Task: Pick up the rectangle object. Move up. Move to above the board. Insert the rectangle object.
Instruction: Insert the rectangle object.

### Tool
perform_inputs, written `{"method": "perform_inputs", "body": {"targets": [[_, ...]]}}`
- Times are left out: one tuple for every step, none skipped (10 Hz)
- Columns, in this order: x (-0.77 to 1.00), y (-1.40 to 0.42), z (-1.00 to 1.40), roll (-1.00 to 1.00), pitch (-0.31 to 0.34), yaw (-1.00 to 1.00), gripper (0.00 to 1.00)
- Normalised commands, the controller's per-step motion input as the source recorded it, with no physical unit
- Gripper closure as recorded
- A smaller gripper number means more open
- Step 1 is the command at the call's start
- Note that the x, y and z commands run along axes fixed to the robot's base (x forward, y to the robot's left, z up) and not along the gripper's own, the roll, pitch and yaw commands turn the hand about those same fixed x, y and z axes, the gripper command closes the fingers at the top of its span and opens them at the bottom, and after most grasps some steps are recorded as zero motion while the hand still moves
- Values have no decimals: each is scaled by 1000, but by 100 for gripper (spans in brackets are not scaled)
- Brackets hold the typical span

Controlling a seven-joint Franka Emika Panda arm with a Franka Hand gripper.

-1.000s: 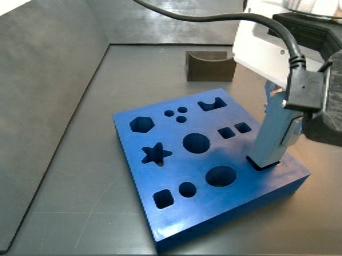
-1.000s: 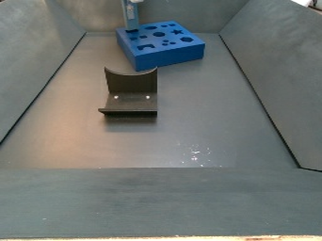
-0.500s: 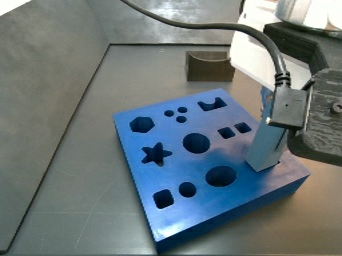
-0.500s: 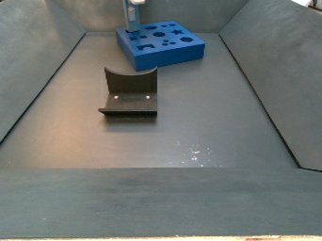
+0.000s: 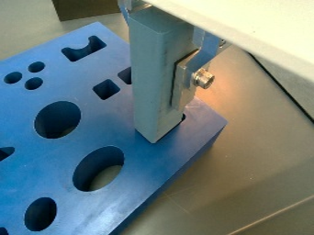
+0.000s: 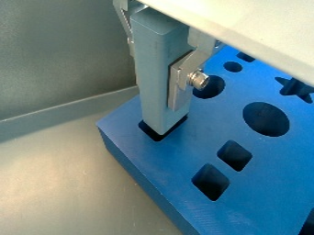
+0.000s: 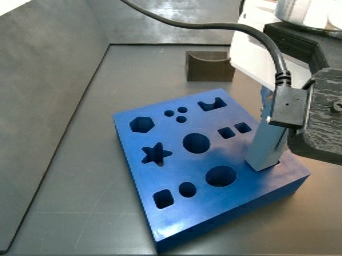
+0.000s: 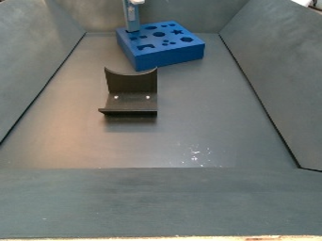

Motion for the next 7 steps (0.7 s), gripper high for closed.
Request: {"method": "perform_inputs", "body": {"targets": [[9, -11, -123, 106, -60, 0, 100], [54, -31, -146, 80, 0, 0, 100], [177, -6, -163, 0, 249, 0, 100], [34, 0, 0, 0, 34, 0, 100], [220, -14, -9, 6, 403, 14, 100], [117, 0, -66, 0, 243, 0, 100], [0, 0, -26, 0, 0, 0, 100]]}}
